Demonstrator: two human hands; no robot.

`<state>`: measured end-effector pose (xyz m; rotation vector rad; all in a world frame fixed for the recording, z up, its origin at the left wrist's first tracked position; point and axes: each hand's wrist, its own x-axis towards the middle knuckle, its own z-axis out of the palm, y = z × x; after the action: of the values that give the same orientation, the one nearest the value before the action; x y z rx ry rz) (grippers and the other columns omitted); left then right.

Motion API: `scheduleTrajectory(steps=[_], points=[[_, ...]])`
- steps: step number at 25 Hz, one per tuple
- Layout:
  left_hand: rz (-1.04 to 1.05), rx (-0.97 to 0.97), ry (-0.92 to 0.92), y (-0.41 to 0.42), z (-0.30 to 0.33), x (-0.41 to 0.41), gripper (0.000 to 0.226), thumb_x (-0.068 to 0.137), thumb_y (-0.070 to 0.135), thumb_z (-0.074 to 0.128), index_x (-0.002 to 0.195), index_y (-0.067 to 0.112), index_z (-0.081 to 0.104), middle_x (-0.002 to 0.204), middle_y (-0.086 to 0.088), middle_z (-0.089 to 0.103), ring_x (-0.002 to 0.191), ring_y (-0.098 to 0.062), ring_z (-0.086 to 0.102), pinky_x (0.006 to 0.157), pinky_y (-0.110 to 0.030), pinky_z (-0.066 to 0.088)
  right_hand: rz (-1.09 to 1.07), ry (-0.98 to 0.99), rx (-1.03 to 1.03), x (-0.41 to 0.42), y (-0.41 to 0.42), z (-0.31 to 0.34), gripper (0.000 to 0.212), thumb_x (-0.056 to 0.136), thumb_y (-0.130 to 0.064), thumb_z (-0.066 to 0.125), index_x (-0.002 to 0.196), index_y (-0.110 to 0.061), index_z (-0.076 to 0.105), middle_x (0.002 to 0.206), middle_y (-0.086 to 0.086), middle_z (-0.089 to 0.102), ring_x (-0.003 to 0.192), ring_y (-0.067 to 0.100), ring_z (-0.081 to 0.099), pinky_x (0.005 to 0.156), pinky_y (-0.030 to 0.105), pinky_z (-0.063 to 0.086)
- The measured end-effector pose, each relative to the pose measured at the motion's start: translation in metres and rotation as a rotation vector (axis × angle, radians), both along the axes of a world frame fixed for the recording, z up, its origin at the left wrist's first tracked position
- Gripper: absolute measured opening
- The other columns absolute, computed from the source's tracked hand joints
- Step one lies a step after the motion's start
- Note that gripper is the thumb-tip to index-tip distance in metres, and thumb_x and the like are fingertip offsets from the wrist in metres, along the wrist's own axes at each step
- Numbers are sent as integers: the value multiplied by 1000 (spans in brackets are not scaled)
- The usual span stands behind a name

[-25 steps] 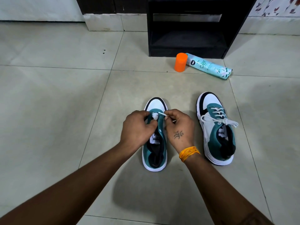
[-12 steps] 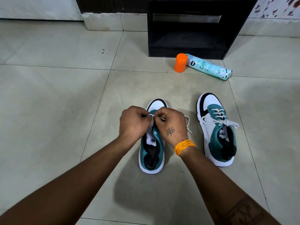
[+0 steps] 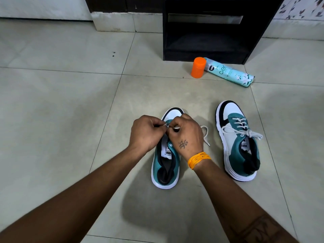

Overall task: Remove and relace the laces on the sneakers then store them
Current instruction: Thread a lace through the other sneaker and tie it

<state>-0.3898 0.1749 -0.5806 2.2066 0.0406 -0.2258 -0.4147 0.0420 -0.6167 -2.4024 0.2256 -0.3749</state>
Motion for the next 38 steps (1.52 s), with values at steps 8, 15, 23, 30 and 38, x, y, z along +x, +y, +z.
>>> scheduleTrajectory(steps=[8, 15, 23, 30, 38], points=[[-24, -38, 23, 5, -2, 2, 19, 83, 20, 71, 95, 27, 84, 90, 12, 79, 81, -5, 73, 83, -36, 61, -2, -17, 279, -4, -2, -11, 6, 78, -21, 67, 76, -25, 72, 87, -7, 59, 76, 10, 64, 72, 38, 54], [-91, -31, -36, 11, -16, 13, 16, 88, 27, 65, 92, 33, 79, 85, 16, 76, 76, -6, 73, 80, -40, 61, -63, -72, 236, 0, 4, -22, 8, 83, -22, 68, 84, -25, 76, 90, -3, 59, 81, 20, 68, 72, 41, 56], [55, -170, 54, 15, -27, 20, 15, 93, 7, 65, 81, 16, 70, 81, -3, 75, 62, -20, 74, 61, -32, 57, -147, -99, 326, -26, 14, -1, 26, 79, -26, 72, 104, -27, 72, 109, -9, 53, 97, 10, 63, 86, 29, 54], [32, 466, 110, 56, -42, 22, 16, 84, 13, 53, 85, 17, 69, 87, -6, 73, 84, -31, 70, 70, -31, 52, -173, -129, 393, -62, 23, -11, 31, 80, -12, 72, 108, -25, 70, 112, -11, 53, 106, 12, 61, 92, 42, 55], [-256, 171, -381, 16, -24, 10, 13, 87, 26, 61, 93, 23, 72, 79, 3, 74, 70, -22, 67, 68, -33, 54, -200, -163, 408, -67, 25, -13, 31, 90, -16, 71, 120, -19, 72, 117, -5, 63, 111, 10, 63, 96, 37, 52]])
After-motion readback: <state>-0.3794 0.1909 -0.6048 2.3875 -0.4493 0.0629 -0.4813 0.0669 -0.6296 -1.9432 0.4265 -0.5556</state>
